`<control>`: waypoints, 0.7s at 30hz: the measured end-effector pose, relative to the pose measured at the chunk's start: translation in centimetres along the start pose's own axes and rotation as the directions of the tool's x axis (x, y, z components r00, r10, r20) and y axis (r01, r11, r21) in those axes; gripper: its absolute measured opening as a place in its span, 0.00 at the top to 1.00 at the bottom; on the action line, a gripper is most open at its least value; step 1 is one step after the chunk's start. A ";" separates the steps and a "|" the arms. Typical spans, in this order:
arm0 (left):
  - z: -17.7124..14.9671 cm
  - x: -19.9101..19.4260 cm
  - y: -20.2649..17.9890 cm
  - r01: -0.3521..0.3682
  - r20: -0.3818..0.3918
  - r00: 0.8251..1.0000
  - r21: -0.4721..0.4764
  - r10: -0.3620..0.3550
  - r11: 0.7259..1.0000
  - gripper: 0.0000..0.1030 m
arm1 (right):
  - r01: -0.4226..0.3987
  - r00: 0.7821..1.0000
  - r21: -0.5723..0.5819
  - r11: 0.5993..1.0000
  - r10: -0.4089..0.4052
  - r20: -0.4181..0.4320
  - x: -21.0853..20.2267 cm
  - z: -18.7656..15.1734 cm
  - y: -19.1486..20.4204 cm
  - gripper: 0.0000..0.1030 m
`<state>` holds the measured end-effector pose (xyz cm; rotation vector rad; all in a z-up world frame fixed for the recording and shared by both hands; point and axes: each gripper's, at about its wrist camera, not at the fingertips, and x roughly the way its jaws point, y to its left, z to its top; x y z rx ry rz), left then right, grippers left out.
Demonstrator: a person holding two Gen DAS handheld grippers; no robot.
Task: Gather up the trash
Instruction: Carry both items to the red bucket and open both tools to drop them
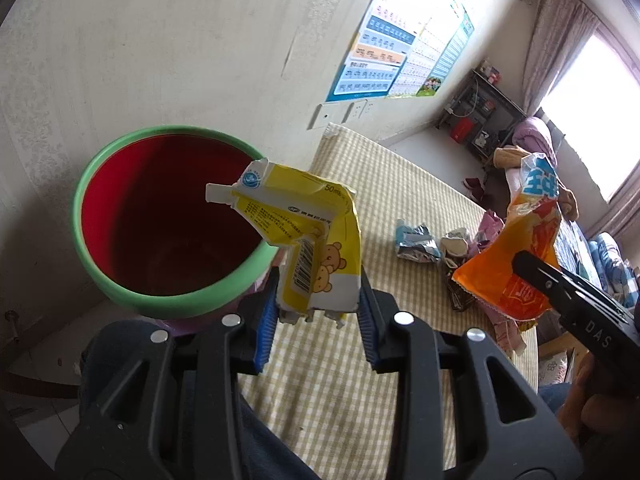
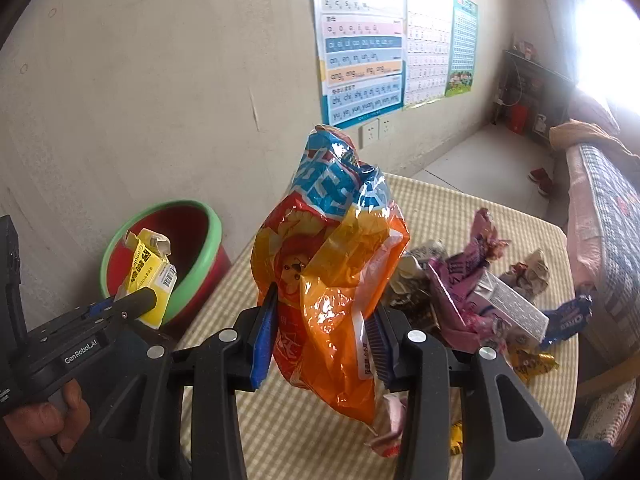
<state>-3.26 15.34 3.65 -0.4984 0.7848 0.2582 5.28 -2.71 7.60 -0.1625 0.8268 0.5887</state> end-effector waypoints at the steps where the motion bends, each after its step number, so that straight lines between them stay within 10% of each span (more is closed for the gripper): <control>1: 0.3 -0.3 0.6 -0.007 0.008 1.000 -0.010 0.007 1.000 0.67 | -0.010 1.000 -0.009 1.000 0.010 0.001 0.3 0.5 0.6 0.61; 21: 4.0 -2.6 10.8 -0.131 0.083 0.986 -0.137 0.143 0.982 0.67 | -0.182 0.983 -0.198 0.963 0.177 -0.041 7.2 6.1 12.4 0.61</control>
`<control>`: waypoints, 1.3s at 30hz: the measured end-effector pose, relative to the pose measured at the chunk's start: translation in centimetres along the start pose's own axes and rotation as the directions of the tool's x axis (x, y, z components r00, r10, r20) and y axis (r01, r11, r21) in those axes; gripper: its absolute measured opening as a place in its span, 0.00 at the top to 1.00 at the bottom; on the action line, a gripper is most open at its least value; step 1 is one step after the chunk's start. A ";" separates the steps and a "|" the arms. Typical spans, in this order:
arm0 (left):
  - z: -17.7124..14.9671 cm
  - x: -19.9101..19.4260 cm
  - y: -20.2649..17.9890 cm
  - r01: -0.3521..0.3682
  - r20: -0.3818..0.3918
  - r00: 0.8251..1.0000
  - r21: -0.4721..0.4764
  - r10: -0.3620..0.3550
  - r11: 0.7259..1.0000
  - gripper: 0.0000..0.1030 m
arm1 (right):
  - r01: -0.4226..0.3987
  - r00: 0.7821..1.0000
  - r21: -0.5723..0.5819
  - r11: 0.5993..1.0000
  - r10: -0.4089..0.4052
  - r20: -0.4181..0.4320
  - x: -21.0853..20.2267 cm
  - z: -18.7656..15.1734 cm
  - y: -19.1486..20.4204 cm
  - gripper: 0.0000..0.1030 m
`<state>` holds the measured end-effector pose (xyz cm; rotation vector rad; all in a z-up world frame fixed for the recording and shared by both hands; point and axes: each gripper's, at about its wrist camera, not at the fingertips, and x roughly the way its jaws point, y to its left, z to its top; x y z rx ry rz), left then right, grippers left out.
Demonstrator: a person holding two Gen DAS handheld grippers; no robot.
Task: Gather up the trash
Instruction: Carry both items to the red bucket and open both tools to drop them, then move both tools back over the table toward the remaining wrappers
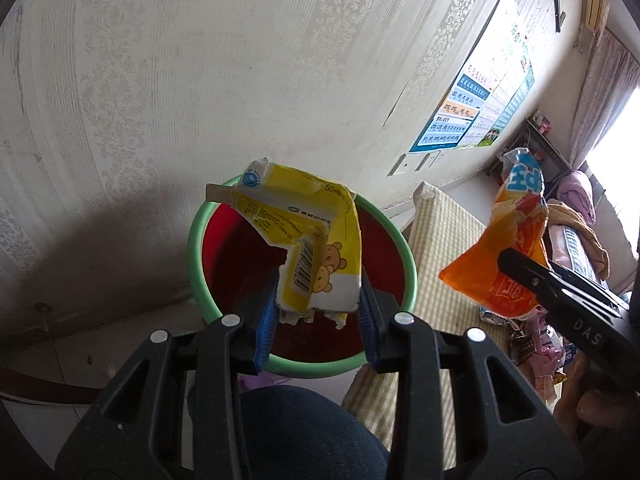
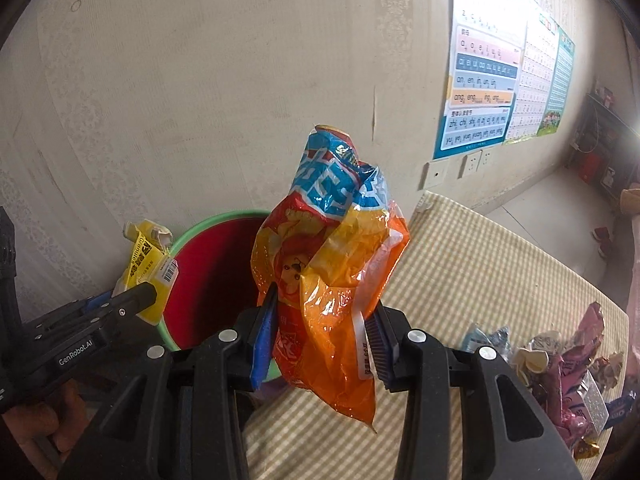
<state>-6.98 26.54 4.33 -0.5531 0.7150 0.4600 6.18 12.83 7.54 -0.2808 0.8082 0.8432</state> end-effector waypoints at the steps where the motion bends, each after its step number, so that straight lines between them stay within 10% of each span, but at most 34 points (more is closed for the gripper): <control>1: 0.1 0.0 0.3 0.005 -0.003 1.000 -0.001 -0.005 1.000 0.67 | -0.007 1.000 -0.007 1.000 0.007 -0.003 0.4 0.3 0.4 0.61; 11: 0.9 0.5 1.8 0.017 -0.013 1.000 -0.007 -0.017 1.000 0.60 | -0.063 0.996 -0.074 0.995 0.057 -0.073 5.0 1.6 3.8 0.58; 20: 0.8 0.6 2.7 0.007 -0.006 1.000 -0.033 -0.007 0.999 0.35 | -0.030 0.996 -0.078 0.996 0.023 -0.086 5.9 1.2 3.3 0.31; 39: -0.4 -1.8 -3.5 0.027 0.007 1.000 0.070 -0.028 0.997 0.05 | 0.071 0.997 0.083 0.994 -0.069 -0.023 -2.6 -2.2 -3.5 0.11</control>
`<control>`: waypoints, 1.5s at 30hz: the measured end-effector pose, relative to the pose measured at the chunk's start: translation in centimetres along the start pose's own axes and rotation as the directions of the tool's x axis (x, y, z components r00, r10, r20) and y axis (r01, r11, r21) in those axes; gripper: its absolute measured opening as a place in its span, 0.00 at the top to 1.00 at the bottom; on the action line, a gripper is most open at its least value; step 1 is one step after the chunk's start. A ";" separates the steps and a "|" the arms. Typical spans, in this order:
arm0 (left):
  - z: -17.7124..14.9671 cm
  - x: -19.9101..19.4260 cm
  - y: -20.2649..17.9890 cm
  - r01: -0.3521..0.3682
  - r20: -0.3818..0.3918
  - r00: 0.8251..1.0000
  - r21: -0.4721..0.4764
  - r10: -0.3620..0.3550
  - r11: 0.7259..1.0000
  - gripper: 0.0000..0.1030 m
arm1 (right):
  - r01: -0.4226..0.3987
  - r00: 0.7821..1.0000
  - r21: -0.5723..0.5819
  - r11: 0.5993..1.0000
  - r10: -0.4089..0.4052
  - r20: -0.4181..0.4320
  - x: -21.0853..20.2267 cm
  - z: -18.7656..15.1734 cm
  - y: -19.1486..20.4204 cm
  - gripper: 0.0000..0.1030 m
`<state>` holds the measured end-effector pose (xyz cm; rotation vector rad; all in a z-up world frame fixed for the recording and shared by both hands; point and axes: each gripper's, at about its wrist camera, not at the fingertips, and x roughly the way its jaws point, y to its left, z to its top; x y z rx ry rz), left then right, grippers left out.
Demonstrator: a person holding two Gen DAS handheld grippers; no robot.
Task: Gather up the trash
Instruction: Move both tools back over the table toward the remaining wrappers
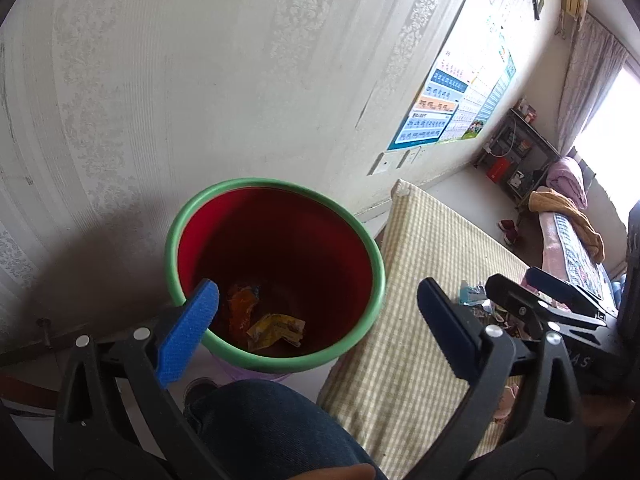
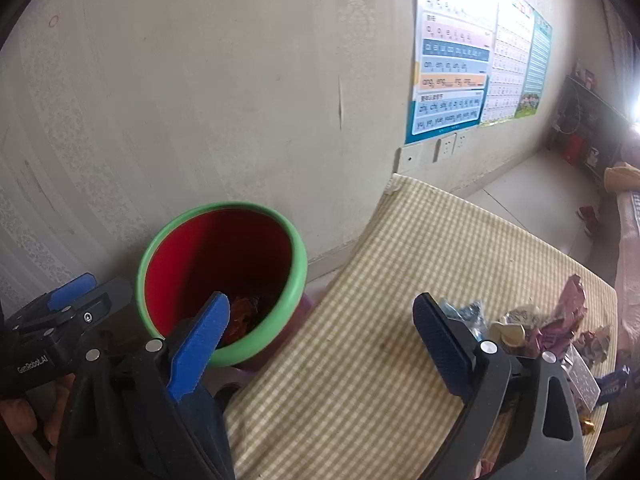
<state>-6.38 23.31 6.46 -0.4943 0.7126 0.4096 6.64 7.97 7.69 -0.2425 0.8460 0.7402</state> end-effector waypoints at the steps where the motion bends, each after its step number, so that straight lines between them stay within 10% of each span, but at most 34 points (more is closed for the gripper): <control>1: -0.2 0.0 -0.6 0.008 -0.004 1.000 0.008 -0.008 1.000 0.05 | 0.008 1.000 0.014 1.000 -0.008 0.001 -0.5 -0.5 -0.7 0.11; 27: -5.7 0.6 -18.0 0.267 -0.161 0.959 0.228 -0.235 0.936 0.05 | 0.309 0.946 0.323 0.895 -0.323 -0.008 -13.0 -11.3 -17.6 0.10; 45: -9.0 4.9 -22.9 0.338 -0.333 0.912 0.272 -0.242 0.901 0.05 | 0.341 0.940 0.409 0.846 -0.301 -0.160 -10.2 -16.9 -22.8 0.11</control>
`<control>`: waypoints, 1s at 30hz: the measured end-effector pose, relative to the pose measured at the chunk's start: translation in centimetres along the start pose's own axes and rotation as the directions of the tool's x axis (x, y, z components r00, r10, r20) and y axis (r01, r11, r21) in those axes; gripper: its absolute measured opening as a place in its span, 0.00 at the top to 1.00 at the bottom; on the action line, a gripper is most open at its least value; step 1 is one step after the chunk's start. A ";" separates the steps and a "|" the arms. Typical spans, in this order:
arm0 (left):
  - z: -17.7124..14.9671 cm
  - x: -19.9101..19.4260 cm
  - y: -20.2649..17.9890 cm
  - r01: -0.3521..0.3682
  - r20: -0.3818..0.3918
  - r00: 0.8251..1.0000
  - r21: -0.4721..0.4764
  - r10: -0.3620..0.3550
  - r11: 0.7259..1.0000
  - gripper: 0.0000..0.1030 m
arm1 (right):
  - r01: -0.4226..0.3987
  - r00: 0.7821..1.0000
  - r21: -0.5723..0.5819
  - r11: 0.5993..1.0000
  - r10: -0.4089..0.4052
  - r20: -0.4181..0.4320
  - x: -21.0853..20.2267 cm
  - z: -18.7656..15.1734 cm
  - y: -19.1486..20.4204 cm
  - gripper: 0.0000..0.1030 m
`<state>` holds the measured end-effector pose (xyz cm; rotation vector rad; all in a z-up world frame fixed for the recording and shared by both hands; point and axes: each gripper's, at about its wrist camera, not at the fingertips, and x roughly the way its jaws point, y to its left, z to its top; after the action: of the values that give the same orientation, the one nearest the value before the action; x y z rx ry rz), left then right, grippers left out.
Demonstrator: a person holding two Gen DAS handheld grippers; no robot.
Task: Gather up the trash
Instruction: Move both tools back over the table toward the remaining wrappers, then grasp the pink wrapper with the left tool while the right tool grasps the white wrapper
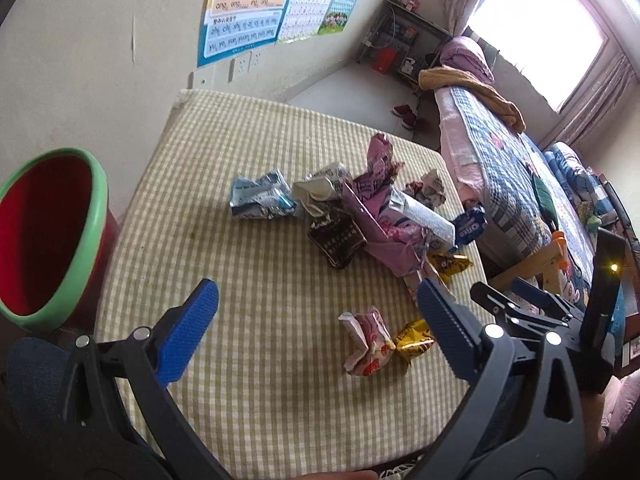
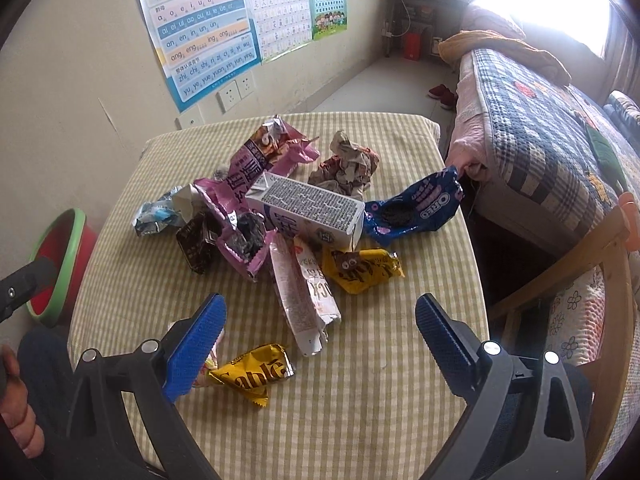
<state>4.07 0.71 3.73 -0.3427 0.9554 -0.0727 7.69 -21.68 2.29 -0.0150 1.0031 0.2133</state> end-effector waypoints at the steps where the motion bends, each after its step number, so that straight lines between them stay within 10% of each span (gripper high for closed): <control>1: -0.4 0.7 -0.2 0.006 -0.025 1.000 0.004 -0.006 1.000 0.05 | -0.002 1.000 0.002 1.000 0.002 -0.009 0.4 -0.1 -0.1 0.11; 12: -4.1 7.6 -2.4 0.099 -0.242 0.966 0.021 -0.091 0.995 0.11 | -0.048 0.992 0.035 0.998 0.052 -0.116 4.8 -0.7 -1.3 0.25; 30: -5.1 11.4 -3.5 0.144 -0.319 0.937 -0.008 -0.139 0.990 0.62 | -0.133 0.969 0.036 0.990 0.138 -0.207 8.3 -1.2 -0.9 0.61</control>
<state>6.83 -6.27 -6.89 -0.3928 1.2496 -0.2741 11.17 -21.29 -5.44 0.0526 1.2173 0.3312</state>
